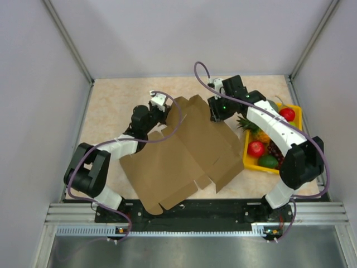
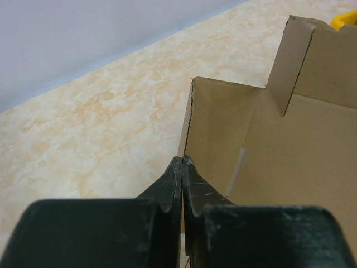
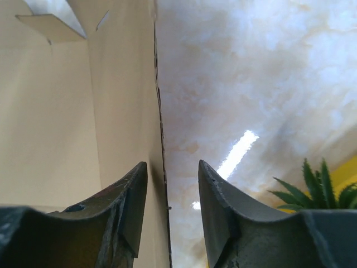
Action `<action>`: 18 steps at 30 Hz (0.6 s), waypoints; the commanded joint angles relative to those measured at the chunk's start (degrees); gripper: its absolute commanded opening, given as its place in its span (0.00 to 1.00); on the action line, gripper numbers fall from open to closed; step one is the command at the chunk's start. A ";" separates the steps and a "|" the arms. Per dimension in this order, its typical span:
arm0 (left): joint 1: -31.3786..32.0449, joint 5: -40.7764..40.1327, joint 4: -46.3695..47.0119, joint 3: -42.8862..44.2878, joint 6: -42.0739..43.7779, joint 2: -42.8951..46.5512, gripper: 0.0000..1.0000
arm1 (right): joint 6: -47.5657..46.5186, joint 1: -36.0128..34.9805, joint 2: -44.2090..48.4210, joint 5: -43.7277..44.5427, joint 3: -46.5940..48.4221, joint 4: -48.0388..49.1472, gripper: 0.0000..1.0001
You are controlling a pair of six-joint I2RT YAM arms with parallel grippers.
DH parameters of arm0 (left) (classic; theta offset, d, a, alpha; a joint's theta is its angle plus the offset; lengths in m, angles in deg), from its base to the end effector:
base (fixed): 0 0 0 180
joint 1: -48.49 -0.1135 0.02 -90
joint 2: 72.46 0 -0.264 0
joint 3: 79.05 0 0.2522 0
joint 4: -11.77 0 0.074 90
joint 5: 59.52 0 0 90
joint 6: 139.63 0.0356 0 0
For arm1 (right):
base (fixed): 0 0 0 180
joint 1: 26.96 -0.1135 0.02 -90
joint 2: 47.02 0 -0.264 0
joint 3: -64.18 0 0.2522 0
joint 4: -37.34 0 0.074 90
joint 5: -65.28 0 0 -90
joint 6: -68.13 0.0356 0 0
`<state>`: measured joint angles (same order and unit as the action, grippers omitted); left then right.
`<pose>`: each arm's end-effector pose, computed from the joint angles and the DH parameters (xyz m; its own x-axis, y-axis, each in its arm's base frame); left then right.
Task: Fold the paper box
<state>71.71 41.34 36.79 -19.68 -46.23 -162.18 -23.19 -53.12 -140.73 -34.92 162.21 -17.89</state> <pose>0.3143 -0.1421 0.2399 -0.0520 0.0857 -0.9950 0.5637 0.8249 0.0416 0.3179 0.1632 0.3113 -0.6842 -0.3613 -0.6335 -0.5500 0.8260 0.1229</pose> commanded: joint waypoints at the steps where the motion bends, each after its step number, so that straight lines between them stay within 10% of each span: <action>1: -0.20 1.80 7.88 -2.01 -1.03 2.79 0.00 | -0.43 -0.74 0.28 5.18 4.85 1.75 0.42; 11: -2.13 2.33 17.70 -6.49 -7.26 2.70 0.00 | -2.19 -5.12 -1.12 6.50 4.15 1.74 0.18; 14: -4.06 4.43 23.41 -8.25 -11.12 1.30 0.00 | -2.54 -8.90 -0.95 14.92 3.54 3.15 0.00; 18: -6.87 7.51 27.12 -8.34 -16.92 -1.08 0.00 | -3.15 -14.00 0.37 30.97 -0.40 8.33 0.00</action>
<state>67.54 45.60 52.64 -28.16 -55.87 -162.00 -25.33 -62.30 -141.61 -20.84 164.64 -15.75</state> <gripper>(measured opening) 0.008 0.009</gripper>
